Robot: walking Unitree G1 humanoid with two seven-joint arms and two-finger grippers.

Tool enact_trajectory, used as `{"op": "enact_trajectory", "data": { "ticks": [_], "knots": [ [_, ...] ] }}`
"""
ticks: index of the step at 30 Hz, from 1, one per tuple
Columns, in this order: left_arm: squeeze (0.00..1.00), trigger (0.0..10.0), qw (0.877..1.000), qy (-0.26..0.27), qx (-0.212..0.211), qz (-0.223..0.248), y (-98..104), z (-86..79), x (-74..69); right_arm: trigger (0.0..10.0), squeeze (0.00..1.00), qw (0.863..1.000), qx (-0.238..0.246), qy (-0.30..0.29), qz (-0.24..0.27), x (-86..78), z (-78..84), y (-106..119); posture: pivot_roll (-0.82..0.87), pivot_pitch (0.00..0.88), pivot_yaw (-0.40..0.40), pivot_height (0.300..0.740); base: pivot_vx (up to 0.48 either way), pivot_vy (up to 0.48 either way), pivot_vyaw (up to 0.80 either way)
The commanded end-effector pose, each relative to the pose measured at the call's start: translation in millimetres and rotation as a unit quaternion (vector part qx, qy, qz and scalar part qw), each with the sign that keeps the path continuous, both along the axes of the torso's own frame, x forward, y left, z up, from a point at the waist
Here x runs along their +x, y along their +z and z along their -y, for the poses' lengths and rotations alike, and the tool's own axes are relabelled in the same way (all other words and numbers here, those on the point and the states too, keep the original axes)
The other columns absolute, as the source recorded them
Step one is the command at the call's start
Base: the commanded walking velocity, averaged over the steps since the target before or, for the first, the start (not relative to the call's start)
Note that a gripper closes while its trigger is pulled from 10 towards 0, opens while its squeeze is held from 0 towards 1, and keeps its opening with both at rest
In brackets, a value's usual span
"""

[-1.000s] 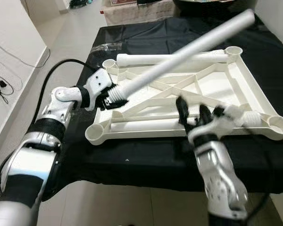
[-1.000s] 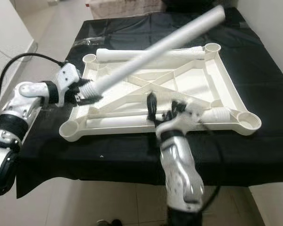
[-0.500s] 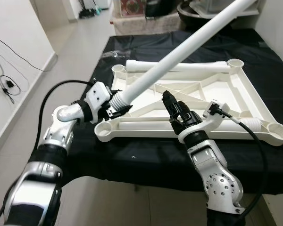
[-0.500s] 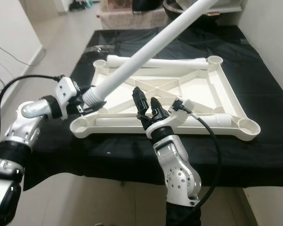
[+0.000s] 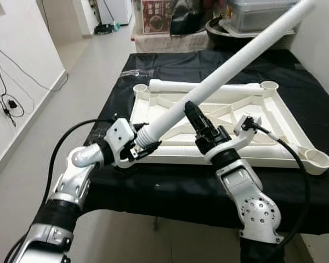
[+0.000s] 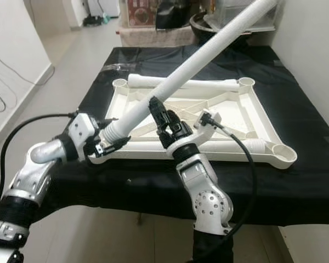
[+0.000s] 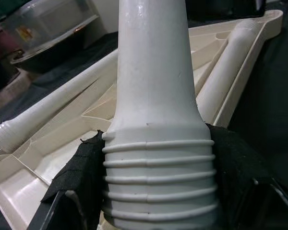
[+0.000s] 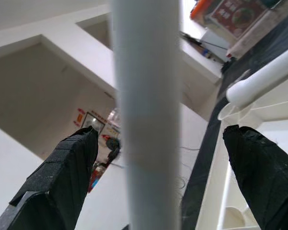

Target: Building children table

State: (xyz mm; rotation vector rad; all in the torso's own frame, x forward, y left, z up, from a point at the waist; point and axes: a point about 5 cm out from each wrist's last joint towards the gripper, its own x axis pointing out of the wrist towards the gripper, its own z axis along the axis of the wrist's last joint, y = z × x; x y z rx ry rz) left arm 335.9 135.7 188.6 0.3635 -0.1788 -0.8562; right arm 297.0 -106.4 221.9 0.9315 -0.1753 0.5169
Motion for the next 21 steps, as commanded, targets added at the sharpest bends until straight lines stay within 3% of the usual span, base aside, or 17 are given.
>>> {"op": "enact_trajectory", "data": {
  "ticks": [1,10,21],
  "knots": [
    [0.00,10.0,1.000,-0.003,-0.011,-0.008,-4.6,5.8,-6.4,10.0,0.00,0.998,0.014,0.047,0.041,-1.0,-22.0,19.3,0.04,0.028,0.026,0.740,0.000,0.000,0.00],
    [0.00,10.0,0.999,-0.026,-0.011,-0.025,-11.9,25.0,-23.1,10.0,0.00,0.997,0.004,0.074,0.037,-4.4,-30.2,14.3,0.03,0.015,0.028,0.740,0.000,0.000,0.00],
    [0.00,10.0,0.999,-0.037,-0.004,-0.040,-16.9,30.6,-34.7,10.0,0.00,0.996,-0.014,0.081,0.025,-4.4,-31.0,4.4,0.03,0.017,0.025,0.740,0.000,0.000,0.00]
  ]
}}
